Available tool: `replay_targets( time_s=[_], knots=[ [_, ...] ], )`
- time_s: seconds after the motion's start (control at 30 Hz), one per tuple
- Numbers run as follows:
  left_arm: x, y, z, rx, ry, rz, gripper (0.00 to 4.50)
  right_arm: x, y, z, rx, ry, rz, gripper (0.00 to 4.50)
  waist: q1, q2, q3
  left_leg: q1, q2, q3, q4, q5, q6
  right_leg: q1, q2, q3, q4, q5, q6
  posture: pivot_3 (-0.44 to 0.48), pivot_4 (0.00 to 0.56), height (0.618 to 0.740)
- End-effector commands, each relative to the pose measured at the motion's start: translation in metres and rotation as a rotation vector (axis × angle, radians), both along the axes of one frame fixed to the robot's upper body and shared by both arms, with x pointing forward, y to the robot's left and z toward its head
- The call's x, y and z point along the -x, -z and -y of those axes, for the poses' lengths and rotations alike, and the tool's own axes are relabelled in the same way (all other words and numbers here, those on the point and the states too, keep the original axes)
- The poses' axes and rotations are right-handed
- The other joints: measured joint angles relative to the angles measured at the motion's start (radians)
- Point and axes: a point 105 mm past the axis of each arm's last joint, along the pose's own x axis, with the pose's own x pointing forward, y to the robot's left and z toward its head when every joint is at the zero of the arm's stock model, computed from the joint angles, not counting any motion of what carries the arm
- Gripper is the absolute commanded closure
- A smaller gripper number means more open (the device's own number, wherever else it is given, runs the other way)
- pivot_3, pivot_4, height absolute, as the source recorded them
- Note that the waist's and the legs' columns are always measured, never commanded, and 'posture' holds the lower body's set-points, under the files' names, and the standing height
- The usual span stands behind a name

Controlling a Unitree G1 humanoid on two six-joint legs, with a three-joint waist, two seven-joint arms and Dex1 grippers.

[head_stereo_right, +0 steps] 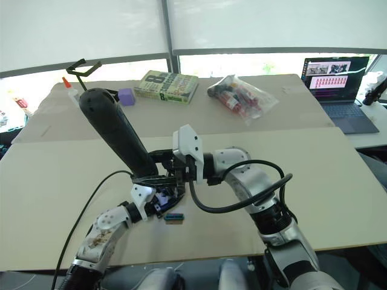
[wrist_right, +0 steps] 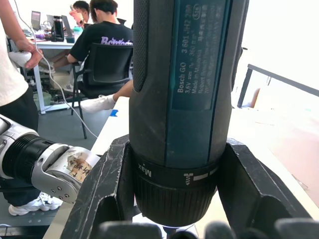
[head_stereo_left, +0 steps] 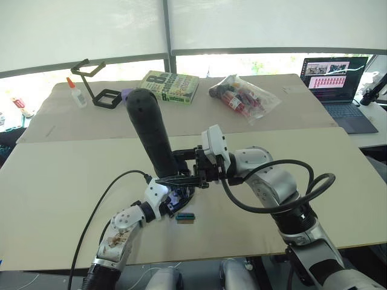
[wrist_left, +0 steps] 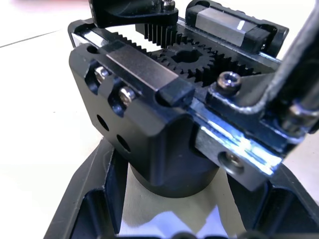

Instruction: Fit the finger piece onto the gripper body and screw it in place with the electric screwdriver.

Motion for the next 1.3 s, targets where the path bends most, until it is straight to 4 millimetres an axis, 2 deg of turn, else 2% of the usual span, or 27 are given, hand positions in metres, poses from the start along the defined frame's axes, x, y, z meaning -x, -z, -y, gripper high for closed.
replay_targets(
  time_s=[0.03,0.43,0.77,0.8,0.87,0.97,1.07,1.23,1.3],
  knots=[
    [0.009,0.007,0.004,0.006,0.038,-0.034,2.2,-0.013,0.043,0.006,0.149,0.079,-0.126,2.55,0.0,0.0,0.0,0.0,0.0,0.0,0.0,0.0,0.0,0.0,0.0,0.0,0.0,0.0,0.0,0.0,0.15,0.74],
    [0.008,0.006,0.005,0.015,0.031,-0.028,2.2,-0.026,0.038,0.008,0.149,0.129,-0.07,2.55,0.0,0.0,0.0,0.0,0.0,0.0,0.0,0.0,0.0,0.0,0.0,0.0,-0.001,0.0,0.0,0.0,0.15,0.74],
    [0.008,0.003,0.007,0.017,0.032,-0.021,2.2,-0.026,0.03,0.013,0.138,0.119,-0.06,2.55,0.0,0.0,0.0,-0.001,0.0,0.0,0.0,0.0,0.0,-0.001,0.0,0.0,-0.001,0.0,0.0,0.0,0.15,0.74],
    [0.007,0.001,0.006,0.016,0.033,-0.02,2.2,-0.021,0.014,0.014,0.087,0.085,-0.037,2.55,0.0,0.0,0.0,-0.001,0.0,0.0,-0.001,0.0,0.0,-0.001,0.0,0.0,-0.001,0.0,0.0,0.0,0.15,0.74],
    [0.007,0.001,0.005,0.004,0.03,-0.026,2.2,0.0,-0.037,0.014,-0.101,-0.04,0.035,2.55,0.001,-0.001,0.001,-0.002,0.001,0.0,-0.001,0.0,0.0,-0.002,0.0,0.0,-0.001,0.0,0.0,0.0,0.15,0.74],
    [0.005,0.001,0.003,-0.016,0.021,-0.034,2.2,0.019,-0.073,0.018,-0.216,-0.149,0.094,2.55,0.001,-0.001,0.004,-0.006,0.001,-0.001,-0.001,0.0,0.0,-0.006,0.0,-0.001,-0.002,0.0,0.0,0.0,0.15,0.74],
    [0.003,0.001,0.004,-0.031,0.012,-0.036,2.2,0.027,-0.086,0.021,-0.231,-0.196,0.131,2.55,0.003,-0.001,0.004,-0.019,0.0,0.0,0.0,0.004,-0.008,-0.018,-0.001,0.0,-0.001,0.001,0.0,0.0,0.15,0.74],
    [0.002,0.001,0.003,-0.038,-0.005,-0.03,2.2,0.023,-0.075,0.026,-0.167,-0.19,0.142,2.55,0.008,-0.001,0.004,-0.02,-0.001,-0.001,0.0,0.005,-0.009,-0.017,-0.001,-0.002,-0.002,0.001,0.0,0.0,0.15,0.74],
    [0.001,-0.001,0.002,-0.037,-0.019,-0.018,2.2,0.025,-0.076,0.029,-0.179,-0.196,0.151,2.55,0.008,-0.002,0.005,-0.02,-0.001,-0.001,0.001,0.004,-0.007,-0.016,-0.001,-0.002,-0.002,0.001,0.0,0.0,0.15,0.74]
  ],
)
